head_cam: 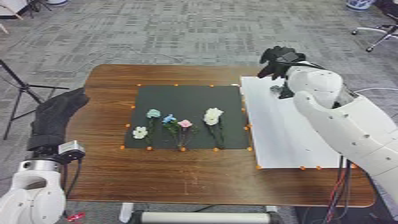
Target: Arrange flowers
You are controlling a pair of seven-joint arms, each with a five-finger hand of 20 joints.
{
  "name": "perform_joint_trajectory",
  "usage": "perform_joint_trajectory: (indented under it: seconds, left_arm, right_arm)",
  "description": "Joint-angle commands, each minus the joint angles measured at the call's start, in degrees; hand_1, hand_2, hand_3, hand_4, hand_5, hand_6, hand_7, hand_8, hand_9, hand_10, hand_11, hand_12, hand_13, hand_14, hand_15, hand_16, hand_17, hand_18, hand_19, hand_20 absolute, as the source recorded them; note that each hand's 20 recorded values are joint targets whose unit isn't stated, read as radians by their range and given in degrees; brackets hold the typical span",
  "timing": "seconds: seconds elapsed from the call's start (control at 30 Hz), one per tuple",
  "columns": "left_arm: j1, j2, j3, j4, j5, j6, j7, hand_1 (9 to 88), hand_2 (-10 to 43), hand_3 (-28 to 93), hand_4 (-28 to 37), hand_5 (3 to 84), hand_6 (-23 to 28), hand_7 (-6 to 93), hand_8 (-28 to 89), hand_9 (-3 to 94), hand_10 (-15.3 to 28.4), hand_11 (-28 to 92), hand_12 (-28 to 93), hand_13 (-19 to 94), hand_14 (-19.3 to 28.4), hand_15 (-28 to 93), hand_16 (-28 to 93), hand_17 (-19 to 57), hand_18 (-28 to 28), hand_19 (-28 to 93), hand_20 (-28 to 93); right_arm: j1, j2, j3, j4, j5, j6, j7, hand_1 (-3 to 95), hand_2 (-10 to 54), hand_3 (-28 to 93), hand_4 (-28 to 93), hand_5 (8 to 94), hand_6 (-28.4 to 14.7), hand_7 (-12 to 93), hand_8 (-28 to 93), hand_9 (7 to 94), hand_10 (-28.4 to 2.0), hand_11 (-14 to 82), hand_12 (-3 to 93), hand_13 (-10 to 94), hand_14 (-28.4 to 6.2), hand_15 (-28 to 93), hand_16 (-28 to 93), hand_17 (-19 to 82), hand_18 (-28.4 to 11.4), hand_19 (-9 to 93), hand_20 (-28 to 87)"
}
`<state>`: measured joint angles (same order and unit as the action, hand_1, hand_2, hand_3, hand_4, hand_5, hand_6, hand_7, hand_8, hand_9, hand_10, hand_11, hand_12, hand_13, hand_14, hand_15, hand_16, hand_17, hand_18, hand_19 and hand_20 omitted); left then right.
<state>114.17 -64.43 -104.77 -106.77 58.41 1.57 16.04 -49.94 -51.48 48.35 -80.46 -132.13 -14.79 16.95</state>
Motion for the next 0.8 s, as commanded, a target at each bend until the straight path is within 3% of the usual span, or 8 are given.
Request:
perform_joint_trajectory:
  seconds: [0.03, 0.2, 0.37, 0.63, 0.8]
  left_arm:
    - [0.47, -0.41, -0.18, -0.43, 0.01, -0.88, -0.28, 25.5, -2.3, 70, -25.3, 55.4, -2.7, 17.2, -10, 49.4, 13.8, 21, 12, 37, 17.5, 21, 2, 2.4, 14.5, 13, 18]
    - [0.23, -0.23, -0.06, -0.31, 0.09, -1.04, -0.62, 25.6, -2.2, 70, -25.2, 55.3, -2.7, 17.2, -10, 49.3, 13.7, 21, 12, 37, 17.5, 21, 2, 2.4, 14.5, 13, 18]
    - [0.17, -0.24, 0.06, -0.22, 0.08, -1.38, -0.86, 25.6, -2.2, 70, -25.2, 55.4, -2.7, 17.2, -10, 49.4, 13.7, 21, 12, 37, 17.5, 21, 2, 2.4, 14.5, 13, 18]
    - [-0.23, -0.2, 0.48, 0.03, 0.09, -1.69, -0.91, 25.5, -2.2, 70, -25.2, 55.3, -2.7, 17.0, -10, 49.4, 13.7, 21, 12, 37, 17.5, 21, 2, 2.4, 14.5, 13, 18]
    - [-0.32, -0.31, 0.51, 0.09, 0.07, -1.72, -0.7, 25.6, -2.2, 70, -25.4, 55.3, -2.7, 17.1, -10, 49.4, 13.8, 21, 12, 37, 17.5, 21, 2, 2.4, 14.4, 13, 18]
  right_arm:
    - [-3.49, -2.37, 1.7, 3.98, -5.89, -2.56, 2.77, 32.8, -9.5, 65, -12, 49.6, -1.6, 10, -6, 49.7, -15.4, 6.5, 16.7, 79, -6.0, 63, 27, 50, -17.9, 93, 49]
    - [-5.28, -2.19, 1.87, 4.93, -6.88, -0.12, 4.27, 33.4, -9.5, 65, -13, 49.3, -1.7, 10, -6, 50.3, -15.8, 6.8, 16.9, 79, -6.4, 63, 27, 50, -18.2, 92, 48]
    - [-7.22, -2.13, 1.34, 5.88, -9.09, 5.94, 5.2, 37.5, -9.5, 64, -14, 53.1, -1.2, 12, -6, 58.4, -15.1, 10.3, 18.9, 82, -5.5, 63, 26, 53, -17.9, 93, 49]
    - [-9.8, -2.5, 2.48, 7.43, -10.0, 9.14, 5.14, 46.9, -9.5, 64, -17, 61.1, 1.3, 18, -8, 68.3, -12.7, 16.2, 18.7, 86, -3.5, 63, 26, 56, -16.4, 93, 51]
    - [-10.27, -2.57, 2.81, 8.41, -10.25, 11.33, 4.58, 51.4, -9.5, 61, -19, 62.9, 1.3, 19, 2, 71.4, -12.2, 17.4, 18.4, 87, -2.9, 62, 27, 57, -16.0, 93, 52]
